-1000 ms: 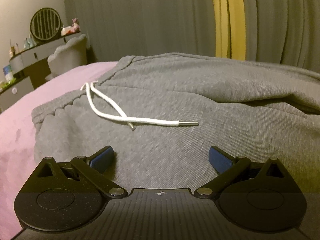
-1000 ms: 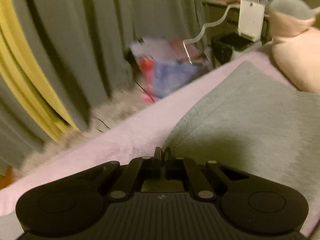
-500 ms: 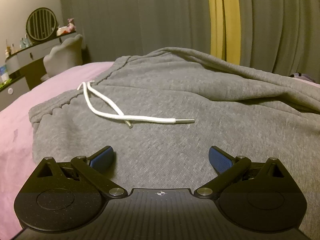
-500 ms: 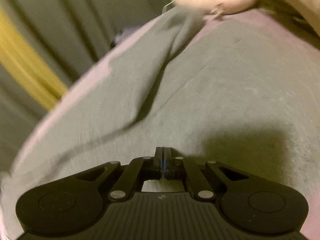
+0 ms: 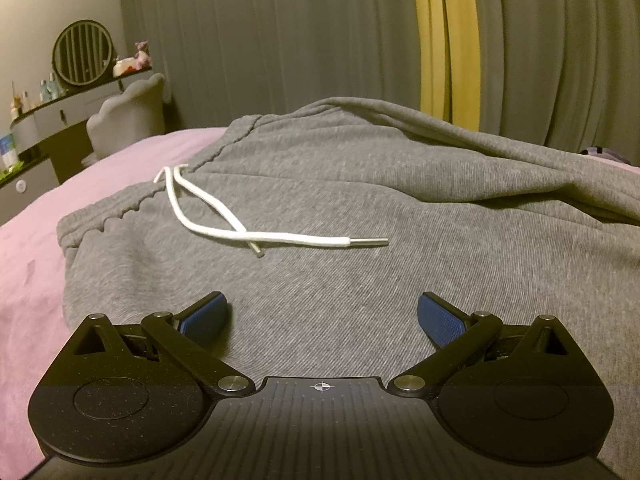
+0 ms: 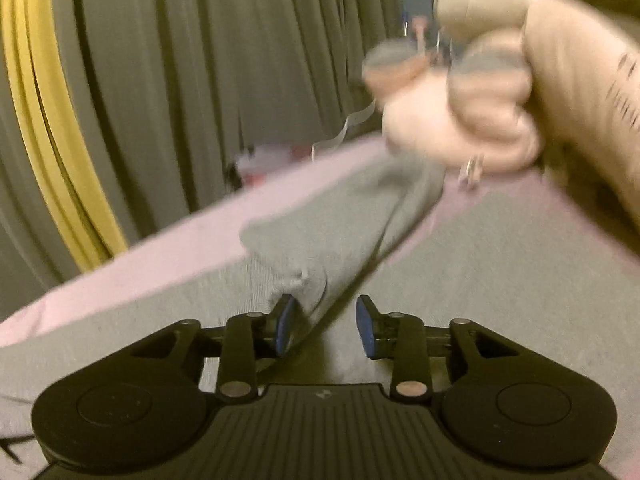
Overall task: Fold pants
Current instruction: 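Grasp the pant leg cuff with the right tool while the left tool pinches the waistband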
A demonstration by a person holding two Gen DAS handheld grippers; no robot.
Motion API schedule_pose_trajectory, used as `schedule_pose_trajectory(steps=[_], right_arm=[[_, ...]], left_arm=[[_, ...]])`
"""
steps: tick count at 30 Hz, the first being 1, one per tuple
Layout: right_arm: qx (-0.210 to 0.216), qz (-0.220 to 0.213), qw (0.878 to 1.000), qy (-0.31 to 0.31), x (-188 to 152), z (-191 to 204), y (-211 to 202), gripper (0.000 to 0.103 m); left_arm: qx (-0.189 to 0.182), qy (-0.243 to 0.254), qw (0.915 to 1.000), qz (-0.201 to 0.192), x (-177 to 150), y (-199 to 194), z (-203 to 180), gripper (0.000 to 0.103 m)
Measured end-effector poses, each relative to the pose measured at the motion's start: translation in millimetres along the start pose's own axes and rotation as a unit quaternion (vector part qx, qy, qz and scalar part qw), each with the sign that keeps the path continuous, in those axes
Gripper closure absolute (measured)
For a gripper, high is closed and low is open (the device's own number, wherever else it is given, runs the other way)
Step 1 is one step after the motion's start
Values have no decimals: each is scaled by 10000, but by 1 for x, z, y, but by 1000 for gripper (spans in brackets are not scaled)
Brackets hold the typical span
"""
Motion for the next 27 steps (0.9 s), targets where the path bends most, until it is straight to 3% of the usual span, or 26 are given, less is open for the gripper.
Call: schedule_pose_trajectory(steps=[1, 2, 6, 8, 9, 13, 14, 15, 19, 21, 23, 25, 27], right_arm=[[5, -74, 9999, -150, 2, 4, 0, 29], [29, -77, 9996, -282, 1, 7, 3, 25], [97, -187, 9992, -339, 2, 12, 5, 25], [-22, -33, 9985, -546, -3, 15, 17, 27], [-147, 85, 9976, -674, -8, 16, 24, 34], [-525, 178, 9931, -1034, -25, 11, 52, 83], [-580, 186, 9924, -1073, -27, 7, 58, 86], [-543, 153, 9945, -887, -25, 2, 58, 91], [-331, -306, 9971, 620, 3, -34, 34, 92], [-538, -271, 9927, 1046, 0, -56, 33, 92], [-613, 213, 9903, 1231, -18, -72, 50, 92], [-385, 211, 9867, 1563, -17, -82, 56, 92], [-205, 250, 9814, 1895, -11, -87, 58, 87]], left_arm=[[7, 10, 10000, -4, 0, 0, 0, 0], [8, 13, 10000, -8, 0, 0, 0, 0], [11, 16, 10000, -10, 0, -1, 0, 0], [22, 26, 10000, -20, 0, 0, -1, 0], [22, 29, 10000, -26, 0, 0, -1, 0], [17, 24, 10000, -55, -1, 0, -1, 0], [10, 21, 10000, -60, -1, 0, -1, 0], [-8, 19, 10000, -61, -1, 0, -1, 0], [-124, 7, 9998, -131, 9, -6, 4, 0], [-7, -22, 9979, -643, 28, -23, 9, 0], [169, 78, 9915, -1290, 57, -43, 10, 0], [-55, 212, 9853, -1695, 90, -47, 2, 0], [-536, 58, 9846, -1664, 123, -31, -6, 0]])
Point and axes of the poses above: each gripper's, at about its wrist camera, not at the fingertips, and y roughly the way its jaws point, z to its left, x to its top, the point moved 9 cm from there along y, roughly the way its jaws point, and after that the axes turned 7 degrees about y, right-handed, at the moved point
